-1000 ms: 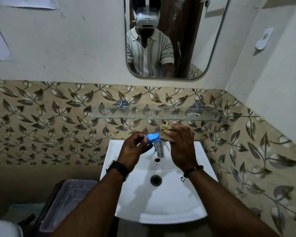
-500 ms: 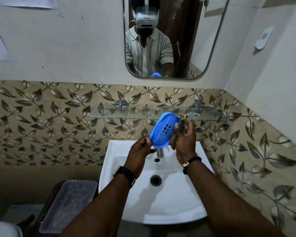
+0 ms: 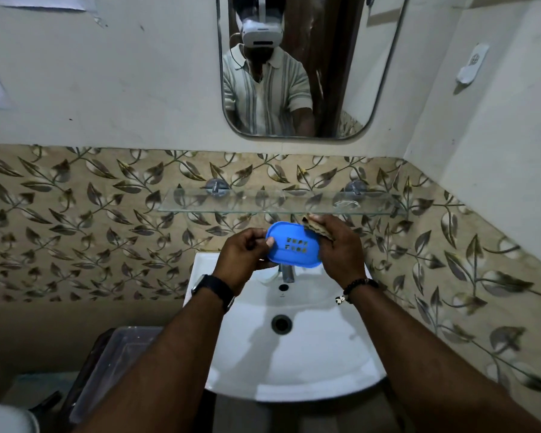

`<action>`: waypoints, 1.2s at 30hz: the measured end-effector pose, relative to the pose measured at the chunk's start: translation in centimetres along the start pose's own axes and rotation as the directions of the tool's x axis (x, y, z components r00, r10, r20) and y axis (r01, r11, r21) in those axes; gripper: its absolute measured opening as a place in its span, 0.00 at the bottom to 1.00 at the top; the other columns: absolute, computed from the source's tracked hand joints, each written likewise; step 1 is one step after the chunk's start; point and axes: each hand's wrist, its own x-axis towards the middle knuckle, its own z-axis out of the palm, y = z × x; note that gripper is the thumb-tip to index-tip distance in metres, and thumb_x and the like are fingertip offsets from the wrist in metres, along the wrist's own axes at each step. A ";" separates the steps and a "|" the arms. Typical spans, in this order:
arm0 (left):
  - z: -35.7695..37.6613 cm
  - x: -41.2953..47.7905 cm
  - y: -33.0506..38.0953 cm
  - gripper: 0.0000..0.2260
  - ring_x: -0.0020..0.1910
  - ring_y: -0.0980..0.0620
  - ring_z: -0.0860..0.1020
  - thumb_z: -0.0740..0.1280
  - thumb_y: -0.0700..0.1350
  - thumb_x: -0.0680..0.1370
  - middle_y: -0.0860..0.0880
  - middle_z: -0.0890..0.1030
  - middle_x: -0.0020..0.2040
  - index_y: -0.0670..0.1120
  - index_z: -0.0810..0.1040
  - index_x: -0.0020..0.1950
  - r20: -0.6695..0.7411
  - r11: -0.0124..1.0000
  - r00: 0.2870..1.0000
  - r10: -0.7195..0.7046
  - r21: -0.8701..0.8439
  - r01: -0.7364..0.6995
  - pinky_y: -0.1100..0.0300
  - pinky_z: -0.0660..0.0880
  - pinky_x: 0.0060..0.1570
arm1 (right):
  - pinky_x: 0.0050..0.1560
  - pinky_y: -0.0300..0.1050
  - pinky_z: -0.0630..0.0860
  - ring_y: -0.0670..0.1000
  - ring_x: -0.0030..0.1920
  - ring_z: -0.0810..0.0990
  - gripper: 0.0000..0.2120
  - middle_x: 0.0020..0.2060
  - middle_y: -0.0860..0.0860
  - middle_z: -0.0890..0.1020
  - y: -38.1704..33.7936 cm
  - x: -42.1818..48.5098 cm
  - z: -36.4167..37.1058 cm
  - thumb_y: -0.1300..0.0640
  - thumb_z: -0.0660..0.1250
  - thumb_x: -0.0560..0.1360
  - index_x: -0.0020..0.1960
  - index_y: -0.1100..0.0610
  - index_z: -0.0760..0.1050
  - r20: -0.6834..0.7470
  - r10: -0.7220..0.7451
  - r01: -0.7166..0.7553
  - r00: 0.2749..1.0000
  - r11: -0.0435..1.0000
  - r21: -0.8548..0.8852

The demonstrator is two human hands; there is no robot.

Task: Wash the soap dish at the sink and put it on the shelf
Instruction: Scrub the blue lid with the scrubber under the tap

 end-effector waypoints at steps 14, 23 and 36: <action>1.7 -1.7 -4.1 0.10 0.52 0.43 0.83 0.67 0.43 0.80 0.40 0.83 0.52 0.38 0.79 0.57 -0.174 0.924 0.967 -0.185 -0.367 0.111 0.50 0.83 0.47 | 0.59 0.56 0.74 0.62 0.57 0.75 0.17 0.57 0.60 0.80 -1.3 -4.0 2.8 0.69 0.55 0.78 0.60 0.61 0.79 -0.094 -0.353 0.239 0.931 0.784 -0.573; 1.9 -1.8 -3.7 0.04 0.40 0.50 0.83 0.66 0.40 0.81 0.47 0.85 0.42 0.44 0.80 0.49 -0.164 0.904 0.969 -0.185 -0.415 0.102 0.56 0.81 0.40 | 0.61 0.58 0.75 0.62 0.59 0.78 0.14 0.57 0.61 0.82 -2.2 -5.6 5.1 0.69 0.62 0.75 0.57 0.63 0.81 0.146 -0.455 0.474 0.878 0.794 -0.380; 0.8 -2.5 -3.3 0.06 0.45 0.48 0.82 0.67 0.41 0.80 0.43 0.83 0.49 0.40 0.79 0.54 -0.277 0.919 0.954 -0.113 -0.393 -0.006 0.50 0.83 0.46 | 0.47 0.54 0.77 0.61 0.48 0.76 0.14 0.49 0.59 0.79 -3.5 -4.6 3.5 0.64 0.65 0.72 0.56 0.59 0.79 0.135 -0.137 0.185 0.981 0.872 -0.453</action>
